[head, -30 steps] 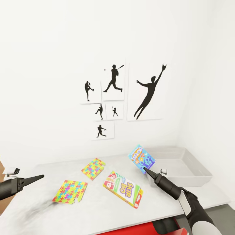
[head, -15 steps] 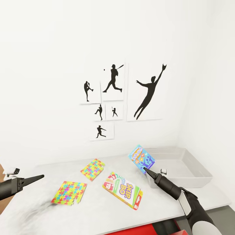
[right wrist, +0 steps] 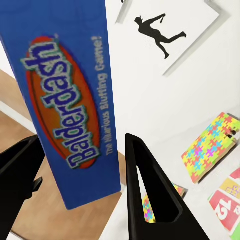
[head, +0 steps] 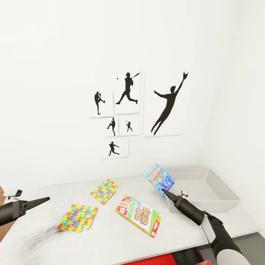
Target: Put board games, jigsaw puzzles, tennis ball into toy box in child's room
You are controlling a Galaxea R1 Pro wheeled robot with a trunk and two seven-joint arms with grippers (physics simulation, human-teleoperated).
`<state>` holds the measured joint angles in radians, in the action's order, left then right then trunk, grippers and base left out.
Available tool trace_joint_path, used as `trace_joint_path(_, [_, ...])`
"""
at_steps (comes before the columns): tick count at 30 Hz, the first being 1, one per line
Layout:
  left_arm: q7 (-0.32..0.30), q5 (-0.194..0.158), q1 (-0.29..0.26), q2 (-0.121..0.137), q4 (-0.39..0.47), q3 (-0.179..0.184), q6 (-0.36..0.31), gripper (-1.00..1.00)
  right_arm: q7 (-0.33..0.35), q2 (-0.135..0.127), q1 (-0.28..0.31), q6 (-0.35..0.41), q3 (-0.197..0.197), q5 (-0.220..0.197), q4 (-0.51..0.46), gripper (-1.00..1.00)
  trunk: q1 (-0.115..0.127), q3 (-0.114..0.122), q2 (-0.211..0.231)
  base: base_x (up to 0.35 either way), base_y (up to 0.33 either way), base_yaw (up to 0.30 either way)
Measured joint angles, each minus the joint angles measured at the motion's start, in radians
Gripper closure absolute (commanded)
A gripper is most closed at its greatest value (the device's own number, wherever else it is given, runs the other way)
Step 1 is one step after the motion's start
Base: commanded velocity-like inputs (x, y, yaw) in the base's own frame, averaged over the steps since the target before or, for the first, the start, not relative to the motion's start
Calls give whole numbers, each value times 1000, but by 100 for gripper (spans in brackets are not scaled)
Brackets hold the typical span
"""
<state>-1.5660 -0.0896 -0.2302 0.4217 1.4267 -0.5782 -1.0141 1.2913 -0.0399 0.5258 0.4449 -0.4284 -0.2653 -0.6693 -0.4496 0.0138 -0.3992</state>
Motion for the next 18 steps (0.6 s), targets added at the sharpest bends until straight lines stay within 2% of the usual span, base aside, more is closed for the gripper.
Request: trace_joint_path(18, [0, -1, 0, -1, 0, 0, 0, -100, -1, 0, 0, 0, -1, 0, 0, 100, 0, 0, 0, 31, 0, 0])
